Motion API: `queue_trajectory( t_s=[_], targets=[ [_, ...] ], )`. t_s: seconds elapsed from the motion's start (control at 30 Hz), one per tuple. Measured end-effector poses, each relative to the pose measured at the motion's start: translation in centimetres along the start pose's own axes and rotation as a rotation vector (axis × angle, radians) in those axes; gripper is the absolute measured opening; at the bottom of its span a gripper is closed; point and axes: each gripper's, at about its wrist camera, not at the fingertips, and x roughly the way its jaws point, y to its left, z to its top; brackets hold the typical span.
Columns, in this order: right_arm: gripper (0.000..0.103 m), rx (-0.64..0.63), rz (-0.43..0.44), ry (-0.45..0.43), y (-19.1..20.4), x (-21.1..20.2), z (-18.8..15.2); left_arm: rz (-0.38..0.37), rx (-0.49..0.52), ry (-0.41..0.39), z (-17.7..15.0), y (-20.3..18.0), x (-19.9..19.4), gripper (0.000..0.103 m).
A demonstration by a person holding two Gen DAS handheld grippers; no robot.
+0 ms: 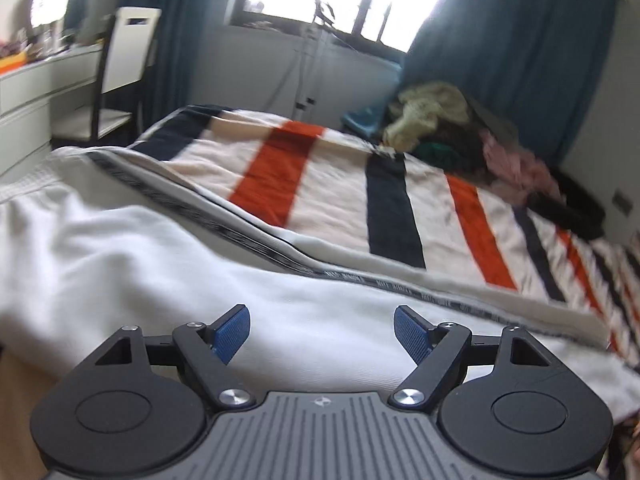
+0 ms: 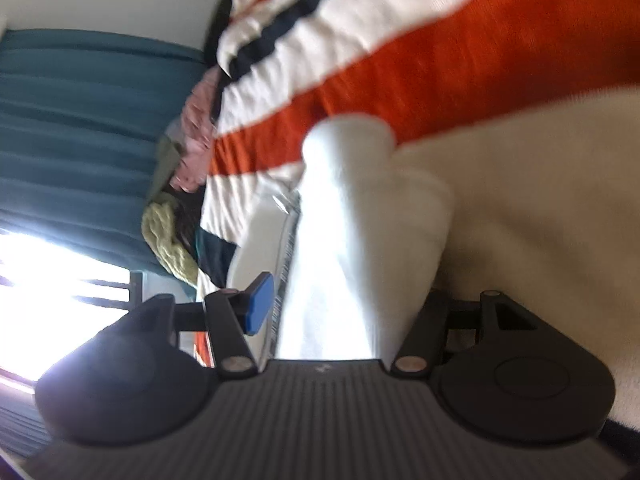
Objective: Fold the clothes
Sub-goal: 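Lay the folded garment down and open both grippers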
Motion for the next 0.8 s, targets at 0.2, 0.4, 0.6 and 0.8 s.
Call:
queue_trajectory(
  t_s=[0.2, 0.4, 0.6, 0.8],
  targets=[
    [0.062, -0.024, 0.046, -0.02, 0.3, 0.6, 0.2, 0.038, 0.127, 0.017, -1.8, -3.0, 4.3, 0.081],
    [0.062, -0.038, 0.128, -0.068, 1.0, 1.1, 0.4, 0.089, 0.209, 0.063, -4.0, -3.7, 6.2, 0.082],
    [0.059, -0.036, -0.01, -0.023, 0.3, 3.0, 0.6, 0.081, 0.167, 0.076, -4.3, -2.9, 6.6, 0.082],
    [0.061, -0.013, 0.098, -0.07, 0.3, 2.8, 0.7, 0.084, 0.171, 0.072, -4.3, -2.7, 6.5, 0.082]
  ],
)
